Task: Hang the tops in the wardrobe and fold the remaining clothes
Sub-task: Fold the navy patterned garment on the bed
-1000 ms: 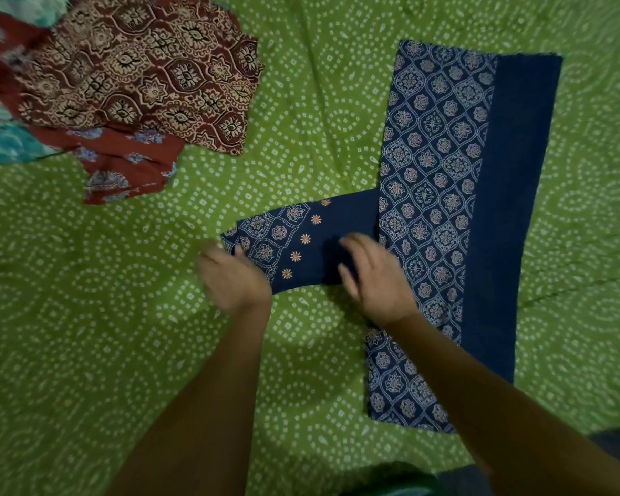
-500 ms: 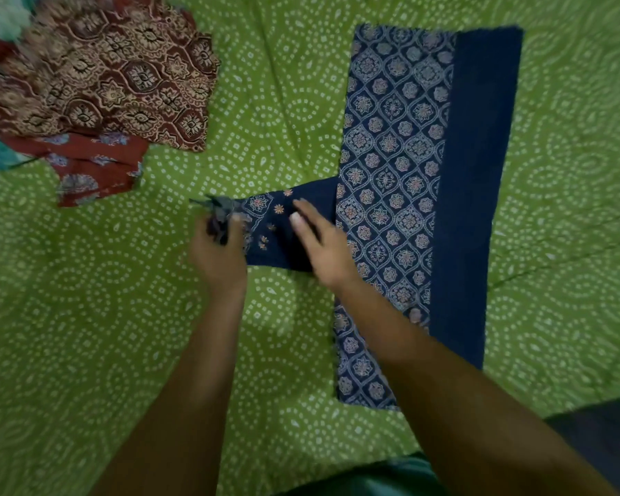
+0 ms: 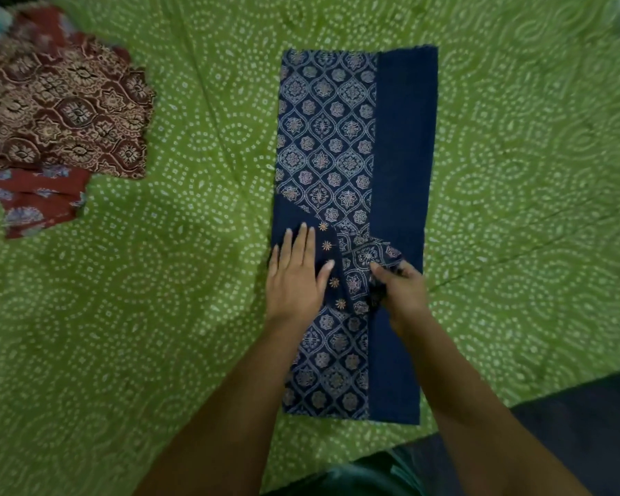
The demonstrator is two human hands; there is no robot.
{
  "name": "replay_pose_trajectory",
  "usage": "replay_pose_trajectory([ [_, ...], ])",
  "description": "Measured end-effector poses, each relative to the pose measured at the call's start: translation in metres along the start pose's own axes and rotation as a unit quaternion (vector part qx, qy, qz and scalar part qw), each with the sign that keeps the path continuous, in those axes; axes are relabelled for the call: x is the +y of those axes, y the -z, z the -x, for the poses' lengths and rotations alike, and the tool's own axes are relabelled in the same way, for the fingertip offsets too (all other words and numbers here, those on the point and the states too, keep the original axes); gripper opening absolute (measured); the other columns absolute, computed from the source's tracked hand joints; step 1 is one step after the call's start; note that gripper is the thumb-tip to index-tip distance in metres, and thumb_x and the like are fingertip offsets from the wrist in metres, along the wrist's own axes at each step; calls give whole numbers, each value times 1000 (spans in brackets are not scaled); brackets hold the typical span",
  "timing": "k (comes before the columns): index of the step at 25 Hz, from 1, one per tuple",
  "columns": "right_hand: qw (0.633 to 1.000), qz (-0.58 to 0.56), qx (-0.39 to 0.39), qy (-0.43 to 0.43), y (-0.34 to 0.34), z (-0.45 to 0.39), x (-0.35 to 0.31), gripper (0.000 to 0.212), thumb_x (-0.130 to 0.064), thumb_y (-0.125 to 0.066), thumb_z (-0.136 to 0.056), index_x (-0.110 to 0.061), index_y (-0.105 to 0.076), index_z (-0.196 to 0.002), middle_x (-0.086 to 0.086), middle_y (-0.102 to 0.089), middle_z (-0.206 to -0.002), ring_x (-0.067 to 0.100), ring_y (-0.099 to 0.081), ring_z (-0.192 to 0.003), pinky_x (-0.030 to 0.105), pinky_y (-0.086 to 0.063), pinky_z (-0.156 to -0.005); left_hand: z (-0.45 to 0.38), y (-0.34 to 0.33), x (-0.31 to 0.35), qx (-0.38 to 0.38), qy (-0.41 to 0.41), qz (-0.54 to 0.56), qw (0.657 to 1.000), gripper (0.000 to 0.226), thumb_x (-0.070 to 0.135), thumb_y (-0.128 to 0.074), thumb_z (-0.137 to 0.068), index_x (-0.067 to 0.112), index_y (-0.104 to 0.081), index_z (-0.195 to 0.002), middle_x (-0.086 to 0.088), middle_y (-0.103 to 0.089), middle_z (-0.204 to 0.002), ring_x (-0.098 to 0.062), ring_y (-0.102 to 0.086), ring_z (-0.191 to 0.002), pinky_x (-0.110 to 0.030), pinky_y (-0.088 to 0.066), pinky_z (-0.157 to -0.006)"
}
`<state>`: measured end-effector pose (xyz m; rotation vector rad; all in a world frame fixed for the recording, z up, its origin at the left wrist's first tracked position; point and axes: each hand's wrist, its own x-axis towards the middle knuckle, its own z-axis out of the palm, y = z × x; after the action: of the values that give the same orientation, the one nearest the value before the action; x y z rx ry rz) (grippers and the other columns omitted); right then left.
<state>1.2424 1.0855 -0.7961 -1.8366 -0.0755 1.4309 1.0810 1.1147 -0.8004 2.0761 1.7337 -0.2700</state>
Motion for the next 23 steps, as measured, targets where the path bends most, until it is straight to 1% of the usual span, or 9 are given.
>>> replay_pose_trajectory([
  [5,991,121,55,31,26,-29,23,14,-1,-63,-87,-12,-55,-84,11,-63,-82,19,-60,-68,43,-56,-72,-12,-21,-22,-80,-6,-110,991,83,69,5,-86,17,23,-148,1,29,-155,-20,25,-143,-45,5,-119],
  [7,939,297,94,149,48,-33,32,21,-1,-60,-85,-11,-55,-103,9,-61,-93,24,-59,-81,45,-51,-84,-15,-18,-34,-80,-53,-117,988,77,65,3,-90,18,22,-148,1,26,-156,-20,24,-144,-46,4,-119],
  [9,797,498,35,339,83,-36,36,48,-5,-57,-78,-7,-47,-124,14,-53,-117,29,-53,-104,39,-40,-97,-11,-13,-53,-73,-165,-107,978,70,51,-13,-94,19,13,-151,1,14,-160,-20,18,-146,-47,0,-120],
  [13,395,719,-262,508,150,-41,33,87,-22,-56,-61,-16,-35,-145,8,-35,-150,28,-30,-138,44,-22,-112,-1,-8,-107,-105,-413,-194,884,93,38,-49,-72,15,-10,-153,-1,-4,-161,-25,2,-148,-50,-6,-118],
  [15,299,750,-322,495,156,-50,36,90,-20,-53,-62,-17,-29,-149,5,-30,-154,23,-19,-143,42,-13,-115,-7,-17,-113,-101,-465,-237,847,92,38,-47,-69,15,-16,-153,-4,-9,-161,-26,-3,-148,-48,-7,-118],
  [17,307,742,-325,501,138,-61,39,87,-15,-45,-65,-16,-27,-150,4,-30,-154,21,-18,-144,40,-12,-116,-13,-30,-107,-92,-485,-247,834,85,33,-41,-74,15,-15,-153,-7,-10,-160,-27,-5,-148,-44,-6,-118],
  [19,371,703,-324,513,119,-69,41,72,-11,-37,-73,-15,-36,-145,4,-45,-146,21,-33,-138,40,-22,-117,-16,-35,-103,-86,-489,-210,842,76,17,-38,-80,18,-16,-153,-5,-14,-159,-24,-6,-148,-39,-5,-119],
  [21,516,636,-334,467,111,-72,39,55,-13,-46,-83,-17,-50,-137,0,-54,-138,15,-46,-130,36,-33,-112,-16,-33,-99,-134,-438,-87,885,80,2,-41,-76,24,-25,-151,4,-21,-157,-15,-8,-147,-32,-6,-120],
  [23,707,551,-320,307,104,-70,30,42,-15,-62,-85,-25,-62,-126,-13,-58,-129,9,-50,-122,29,-38,-107,-15,-27,-87,-171,-297,57,938,64,4,-51,-80,27,-47,-140,7,-42,-147,-12,-32,-140,-31,-24,-116],
])
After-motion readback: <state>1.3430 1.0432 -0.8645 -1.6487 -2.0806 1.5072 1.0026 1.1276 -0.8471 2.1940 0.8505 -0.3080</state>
